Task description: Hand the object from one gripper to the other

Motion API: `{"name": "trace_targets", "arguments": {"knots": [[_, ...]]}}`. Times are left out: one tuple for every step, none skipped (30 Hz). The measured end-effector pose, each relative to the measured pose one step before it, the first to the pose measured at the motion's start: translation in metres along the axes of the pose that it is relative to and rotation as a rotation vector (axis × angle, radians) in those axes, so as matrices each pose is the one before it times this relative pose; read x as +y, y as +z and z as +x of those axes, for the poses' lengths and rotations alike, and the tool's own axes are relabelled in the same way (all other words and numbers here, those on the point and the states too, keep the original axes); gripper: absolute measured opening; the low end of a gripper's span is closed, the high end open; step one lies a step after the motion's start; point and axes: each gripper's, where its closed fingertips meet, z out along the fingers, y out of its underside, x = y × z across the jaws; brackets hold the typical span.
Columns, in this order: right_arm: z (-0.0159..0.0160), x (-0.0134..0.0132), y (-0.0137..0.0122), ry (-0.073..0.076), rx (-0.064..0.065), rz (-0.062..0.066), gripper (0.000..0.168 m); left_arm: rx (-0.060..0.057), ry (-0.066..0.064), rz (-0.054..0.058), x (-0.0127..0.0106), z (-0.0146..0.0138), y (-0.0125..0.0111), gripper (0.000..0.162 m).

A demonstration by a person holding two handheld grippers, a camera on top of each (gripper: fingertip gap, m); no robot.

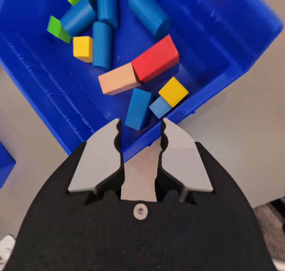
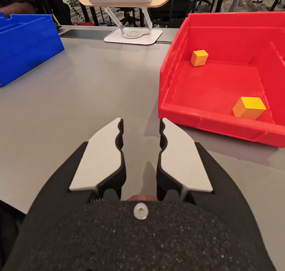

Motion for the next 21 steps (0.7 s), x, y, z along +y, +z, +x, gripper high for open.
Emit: {"name": "trace_targets", "arguments": {"knots": [[-0.00026,0.00075,0.00079,-0.0039,0.0003,-0.0035,0.045,0.0293,0.0271,-0.0345,0.00377,-0.00050,0.00486,0.047],[-0.00020,0.00083,0.00078,0.0002,-0.0009,-0.0025,0.045,0.0240,0.0190,-0.0324,0.00283,-0.00094,0.00392,0.047],[-0.00027,0.00091,0.00085,0.0036,-0.0020,-0.0028,0.045,0.0141,0.0170,-0.0157,-0.00013,-0.00239,0.00196,0.043],[-0.00027,0.00115,0.00099,0.0061,-0.0032,-0.0039,0.044,0.0073,0.0156,-0.0018,-0.00255,-0.00321,0.00071,0.045],[-0.00032,0.00117,0.00100,0.0080,-0.0050,-0.0045,0.044,0.0059,0.0125,-0.0055,-0.00213,-0.00352,0.00073,0.045],[-0.00019,0.00129,0.00086,0.0082,-0.0046,-0.0043,0.044,0.0093,0.0103,-0.0128,-0.00123,-0.00320,0.00131,0.045],[0.00000,0.00099,0.00078,0.0068,-0.0030,-0.0032,0.044,0.0102,0.0106,-0.0164,-0.00054,-0.00269,0.00187,0.045],[0.00006,0.00063,0.00068,0.0048,-0.0018,-0.0022,0.044,0.0150,0.0138,-0.0180,-0.00015,-0.00146,0.00256,0.045],[0.00023,0.00049,0.00068,0.0022,-0.0004,-0.0028,0.044,0.0200,0.0145,-0.0201,0.00047,0.00022,0.00301,0.046],[0.00027,0.00038,0.00062,-0.0003,0.0010,-0.0032,0.044,0.0218,0.0145,-0.0205,0.00085,0.00117,0.00329,0.047],[0.00054,0.00036,0.00049,-0.0014,0.0026,-0.0024,0.044,0.0197,0.0154,-0.0198,0.00124,0.00157,0.00324,0.047],[0.00053,0.00027,0.00031,-0.0011,0.0030,-0.0019,0.044,0.0128,0.0157,-0.0202,0.00164,0.00114,0.00325,0.047],[0.00040,0.00032,0.00035,-0.0002,0.0017,-0.0016,0.044,0.0047,0.0135,-0.0225,0.00224,0.00015,0.00313,0.047],[0.00053,0.00057,0.00029,0.0008,0.0016,-0.0019,0.044,-0.0019,0.0093,-0.0228,0.00246,-0.00080,0.00343,0.045],[0.00061,0.00081,0.00037,0.0021,0.0012,-0.0028,0.044,-0.0067,0.0066,-0.0189,0.00174,-0.00185,0.00351,0.044],[0.00040,0.00074,0.00039,0.0035,-0.0004,-0.0023,0.044,-0.0016,0.0038,-0.0159,0.00105,-0.00100,0.00373,0.043],[0.00013,0.00050,0.00040,0.0044,-0.0027,-0.0023,0.044,0.0076,0.0023,-0.0117,0.00019,0.00021,0.00354,0.041],[0.00017,0.00039,0.00038,0.0042,-0.0016,-0.0021,0.044,0.0092,0.0024,-0.0072,-0.00097,0.00020,0.00296,0.039],[0.00021,0.00019,0.00024,0.0036,-0.0014,-0.0017,0.044,0.0063,0.0021,-0.0017,-0.00190,-0.00038,0.00164,0.034],[0.00012,0.00040,0.00023,0.0027,-0.0020,-0.0026,0.044,0.0016,0.0051,-0.0027,-0.00177,-0.00093,0.00132,0.033],[-0.00013,0.00041,0.00028,0.0019,-0.0021,-0.0024,0.044,-0.0036,0.0066,-0.0047,-0.00133,-0.00146,0.00133,0.032]]}}
